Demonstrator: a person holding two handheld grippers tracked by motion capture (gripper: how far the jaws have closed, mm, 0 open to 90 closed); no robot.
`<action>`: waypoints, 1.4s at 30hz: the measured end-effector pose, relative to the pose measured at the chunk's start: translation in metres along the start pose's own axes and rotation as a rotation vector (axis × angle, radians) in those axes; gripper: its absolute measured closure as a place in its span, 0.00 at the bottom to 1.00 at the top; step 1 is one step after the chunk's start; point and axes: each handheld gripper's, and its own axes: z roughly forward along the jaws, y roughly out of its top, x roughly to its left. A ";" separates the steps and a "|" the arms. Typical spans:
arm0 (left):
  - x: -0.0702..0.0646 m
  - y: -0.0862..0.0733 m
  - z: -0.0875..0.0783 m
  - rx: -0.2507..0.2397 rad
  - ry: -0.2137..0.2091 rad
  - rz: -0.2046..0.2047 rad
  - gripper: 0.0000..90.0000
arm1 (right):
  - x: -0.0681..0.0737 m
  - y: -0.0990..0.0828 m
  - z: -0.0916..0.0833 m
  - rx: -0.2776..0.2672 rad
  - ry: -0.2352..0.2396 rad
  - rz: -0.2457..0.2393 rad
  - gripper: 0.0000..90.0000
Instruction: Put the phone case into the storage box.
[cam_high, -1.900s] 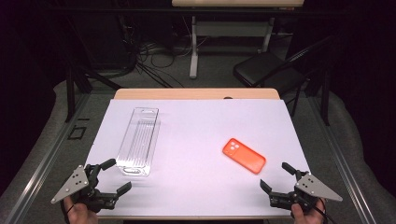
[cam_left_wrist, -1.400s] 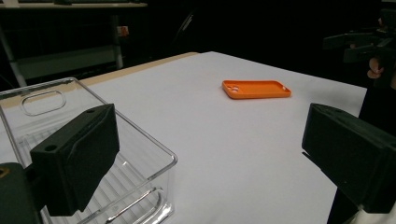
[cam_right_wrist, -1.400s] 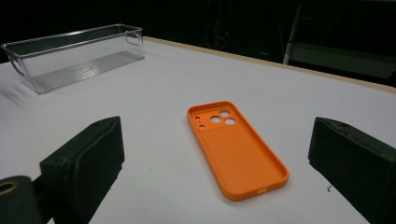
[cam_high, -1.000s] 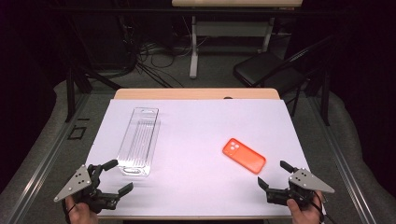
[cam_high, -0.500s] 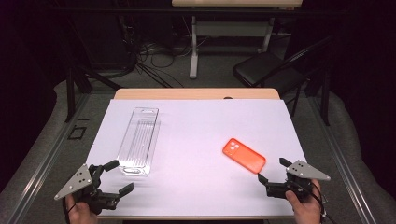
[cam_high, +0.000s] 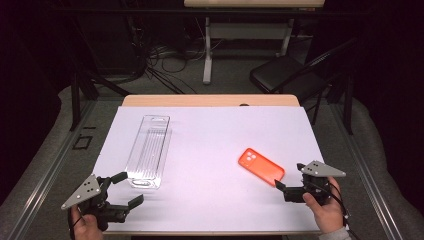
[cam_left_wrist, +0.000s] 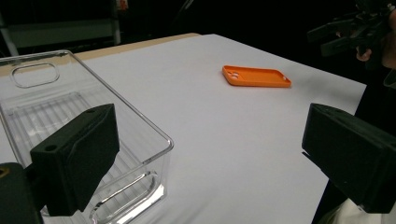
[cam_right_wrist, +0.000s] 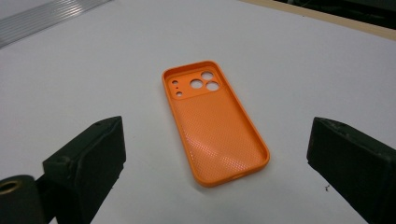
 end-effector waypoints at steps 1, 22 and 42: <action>0.001 0.000 0.000 0.009 -0.007 -0.001 0.05 | -0.001 0.001 0.001 0.009 0.001 0.004 0.05; -0.001 -0.001 0.009 0.058 0.002 -0.024 0.05 | -0.019 0.033 0.020 0.167 0.002 -0.044 0.03; 0.002 -0.001 0.015 0.106 0.037 -0.068 0.02 | -0.030 0.047 0.043 0.276 0.011 -0.048 0.03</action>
